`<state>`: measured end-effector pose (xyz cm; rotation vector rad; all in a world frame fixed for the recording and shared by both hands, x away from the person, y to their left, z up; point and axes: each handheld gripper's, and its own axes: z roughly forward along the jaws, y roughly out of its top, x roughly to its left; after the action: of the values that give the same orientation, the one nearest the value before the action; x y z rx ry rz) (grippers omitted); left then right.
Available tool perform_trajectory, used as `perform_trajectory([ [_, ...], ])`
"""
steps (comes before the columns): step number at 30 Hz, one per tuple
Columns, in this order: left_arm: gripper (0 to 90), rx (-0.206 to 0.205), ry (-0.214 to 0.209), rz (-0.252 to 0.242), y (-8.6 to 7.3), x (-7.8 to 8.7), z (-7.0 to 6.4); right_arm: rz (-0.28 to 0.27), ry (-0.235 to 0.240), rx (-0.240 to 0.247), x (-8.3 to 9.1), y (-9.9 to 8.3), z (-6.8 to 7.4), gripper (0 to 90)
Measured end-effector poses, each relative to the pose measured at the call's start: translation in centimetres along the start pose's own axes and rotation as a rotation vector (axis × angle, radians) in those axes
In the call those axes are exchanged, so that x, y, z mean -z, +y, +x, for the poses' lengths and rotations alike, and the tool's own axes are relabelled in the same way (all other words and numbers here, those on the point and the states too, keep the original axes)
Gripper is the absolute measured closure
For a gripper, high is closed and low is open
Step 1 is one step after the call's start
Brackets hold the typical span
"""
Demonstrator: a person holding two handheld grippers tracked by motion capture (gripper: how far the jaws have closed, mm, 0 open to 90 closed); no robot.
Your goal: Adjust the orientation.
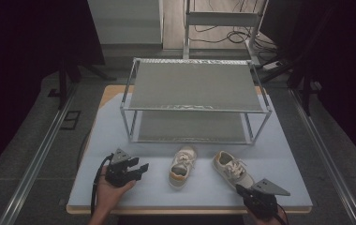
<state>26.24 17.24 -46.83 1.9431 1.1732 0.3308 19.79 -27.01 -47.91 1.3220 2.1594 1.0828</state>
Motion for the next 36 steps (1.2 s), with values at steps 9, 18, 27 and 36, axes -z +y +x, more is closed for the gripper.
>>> perform_trajectory([
  [9,50.3,-0.003,-0.002,0.002,0.3,-0.2,0.0,0.015,-0.079,-0.014,-0.8,1.2,-2.9,89.8],
  [18,50.2,-0.01,-0.013,0.008,0.5,-0.6,0.1,0.022,-0.143,-0.054,-2.1,2.7,-6.1,89.8],
  [27,50.3,-0.008,-0.013,0.003,0.5,-0.5,0.2,0.036,-0.197,-0.088,-4.2,4.0,-8.4,89.8],
  [36,50.4,-0.001,-0.011,-0.001,0.5,-0.4,0.3,-0.106,-0.15,-0.016,0.0,3.6,-3.8,89.8],
])
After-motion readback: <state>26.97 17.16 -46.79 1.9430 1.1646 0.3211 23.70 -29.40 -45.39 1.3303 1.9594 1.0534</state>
